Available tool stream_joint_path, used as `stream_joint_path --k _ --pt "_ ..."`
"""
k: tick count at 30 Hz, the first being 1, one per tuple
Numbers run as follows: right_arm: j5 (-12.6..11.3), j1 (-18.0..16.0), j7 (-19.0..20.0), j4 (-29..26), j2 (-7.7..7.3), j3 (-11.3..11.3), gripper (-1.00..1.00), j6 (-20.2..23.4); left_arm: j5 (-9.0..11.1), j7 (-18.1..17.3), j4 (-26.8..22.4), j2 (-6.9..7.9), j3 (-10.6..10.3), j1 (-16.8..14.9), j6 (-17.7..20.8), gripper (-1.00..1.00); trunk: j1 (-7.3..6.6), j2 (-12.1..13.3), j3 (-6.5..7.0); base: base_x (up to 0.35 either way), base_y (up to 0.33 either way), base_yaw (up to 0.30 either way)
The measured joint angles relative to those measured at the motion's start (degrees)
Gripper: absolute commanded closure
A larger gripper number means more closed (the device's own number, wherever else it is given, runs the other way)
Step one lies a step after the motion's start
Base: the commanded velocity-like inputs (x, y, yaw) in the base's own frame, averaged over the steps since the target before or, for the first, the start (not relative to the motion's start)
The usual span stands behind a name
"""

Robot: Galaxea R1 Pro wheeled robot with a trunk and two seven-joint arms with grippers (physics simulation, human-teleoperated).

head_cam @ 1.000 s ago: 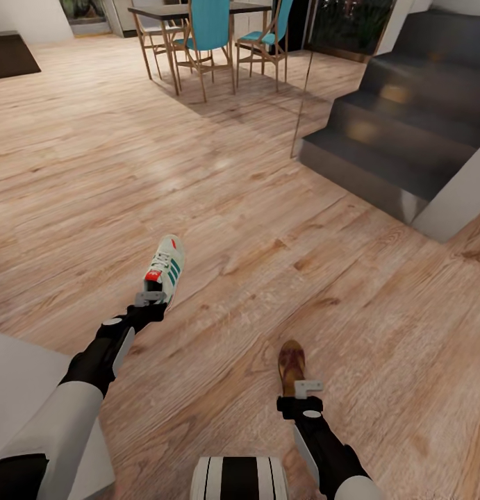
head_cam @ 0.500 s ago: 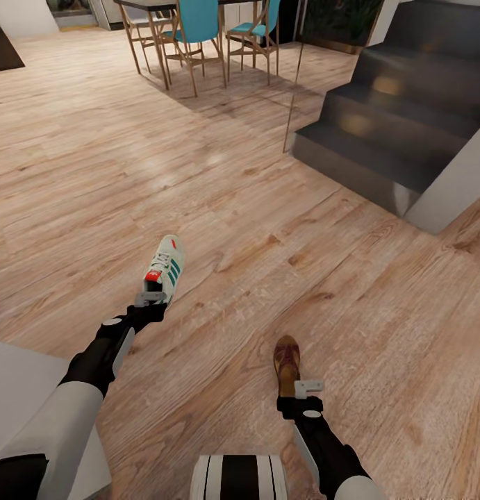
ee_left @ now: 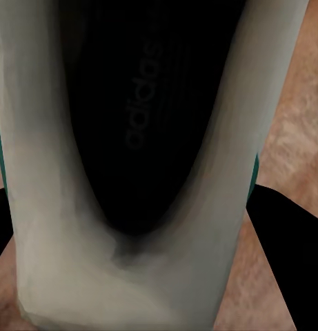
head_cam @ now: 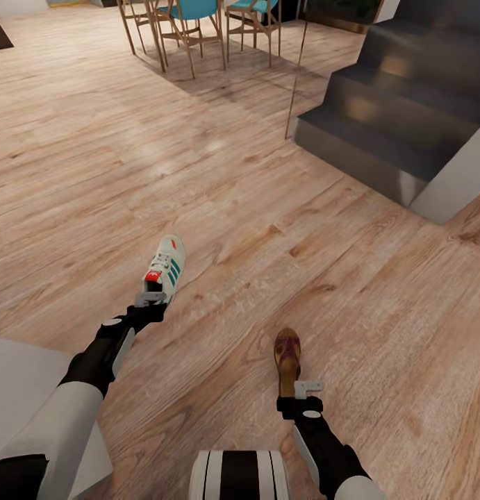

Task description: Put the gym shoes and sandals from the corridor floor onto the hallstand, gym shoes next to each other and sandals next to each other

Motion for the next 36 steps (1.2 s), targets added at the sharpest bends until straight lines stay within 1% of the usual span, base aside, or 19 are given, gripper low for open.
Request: stream_joint_path --k 1,10,12,18,36 --pt "0.0 0.0 0.0 0.0 0.0 0.0 -1.0 0.0 0.0 0.0 0.0 0.0 0.0 0.0 0.0 1.0 0.0 0.0 -0.02 0.0 0.0 0.0" --pt "0.0 0.0 0.0 0.0 0.0 0.0 -1.0 0.0 0.0 0.0 0.0 0.0 -0.1 0.0 0.0 1.0 0.24 -0.1 -2.21 0.0 0.0 0.0" --pt "0.0 0.0 0.0 0.0 0.0 0.0 -1.0 0.0 0.0 0.0 0.0 0.0 -0.1 0.0 0.0 1.0 0.23 -0.1 -2.36 0.0 0.0 0.0" --pt "0.0 0.0 0.0 0.0 0.0 0.0 -1.0 0.0 0.0 0.1 0.0 0.0 0.0 0.0 -0.1 1.0 0.23 -0.1 -2.58 0.0 0.0 0.0" --pt "0.0 0.0 0.0 0.0 0.0 0.0 -1.0 0.0 -0.1 0.1 0.0 0.0 0.1 0.0 -0.3 1.0 0.23 -0.1 -2.6 0.036 0.0 0.0"
